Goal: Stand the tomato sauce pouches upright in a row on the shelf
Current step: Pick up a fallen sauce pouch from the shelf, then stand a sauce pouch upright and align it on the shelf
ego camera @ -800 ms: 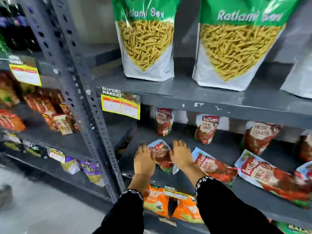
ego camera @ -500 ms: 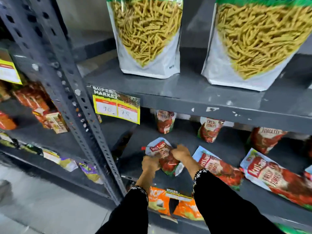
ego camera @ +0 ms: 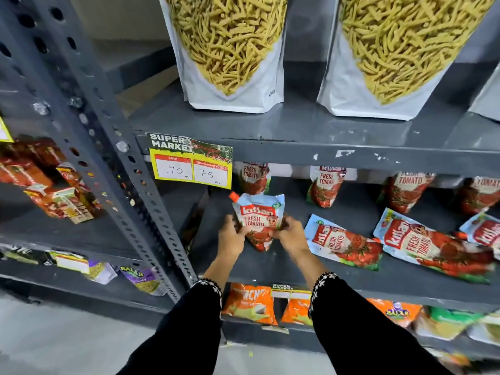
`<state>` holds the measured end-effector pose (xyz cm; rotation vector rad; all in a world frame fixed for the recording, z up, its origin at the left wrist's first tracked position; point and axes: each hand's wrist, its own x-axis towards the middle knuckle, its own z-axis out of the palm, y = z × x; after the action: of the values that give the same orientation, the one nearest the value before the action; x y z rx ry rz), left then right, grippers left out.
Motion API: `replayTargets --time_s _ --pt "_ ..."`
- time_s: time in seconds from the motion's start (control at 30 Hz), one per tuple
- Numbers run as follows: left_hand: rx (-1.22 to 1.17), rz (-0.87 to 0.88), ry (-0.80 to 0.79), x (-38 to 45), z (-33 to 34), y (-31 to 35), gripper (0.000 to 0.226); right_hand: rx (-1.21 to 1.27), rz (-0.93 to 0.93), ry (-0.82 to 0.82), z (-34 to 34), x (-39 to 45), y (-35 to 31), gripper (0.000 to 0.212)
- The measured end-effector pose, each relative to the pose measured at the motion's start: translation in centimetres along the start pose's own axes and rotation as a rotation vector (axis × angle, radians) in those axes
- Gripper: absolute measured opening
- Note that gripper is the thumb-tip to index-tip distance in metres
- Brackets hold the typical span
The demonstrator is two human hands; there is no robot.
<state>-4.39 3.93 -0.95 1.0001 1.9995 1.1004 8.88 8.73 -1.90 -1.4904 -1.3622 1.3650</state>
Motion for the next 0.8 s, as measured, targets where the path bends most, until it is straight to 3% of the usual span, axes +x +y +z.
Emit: replayTargets --time_s 0.1,0.2,0.3,0.37,0.5,0.6,0.8 --pt "-0.05 -0.196 0.057 -0.8 1.4 -1.3 0.047 -0.018 0.005 -0.006 -1.2 -0.3 -0.1 0.048" --pt "-0.268 -0.451 0.064 -1.3 4.6 -2.8 0.064 -0.183 -0.045 0.128 -4.3 -0.7 -0.1 0.047" --pt "-0.511 -0.597 -0.096 -3.2 7.5 -1.2 0.043 -0.507 -0.129 0.293 -8.7 -0.4 0.3 0.037" --pt "-0.578 -0.6 -0.259 -4.6 9.3 1.0 0.027 -0.71 -0.088 0.318 -11.9 0.1 0.6 0.041" --pt "-0.588 -0.621 -0.363 -5.6 13.6 3.6 0.023 -0.93 0.201 0.188 -17.3 1.0 1.4 0.039" --pt "-0.579 -0.622 -0.32 -5.5 16.3 4.7 0.039 -0.975 0.204 0.032 -19.5 1.9 1.8 0.039" --pt "-0.536 -0.579 -0.123 -4.5 18.7 4.4 0.037 -0.862 0.234 -0.23 -19.9 2.3 0.9 0.036"
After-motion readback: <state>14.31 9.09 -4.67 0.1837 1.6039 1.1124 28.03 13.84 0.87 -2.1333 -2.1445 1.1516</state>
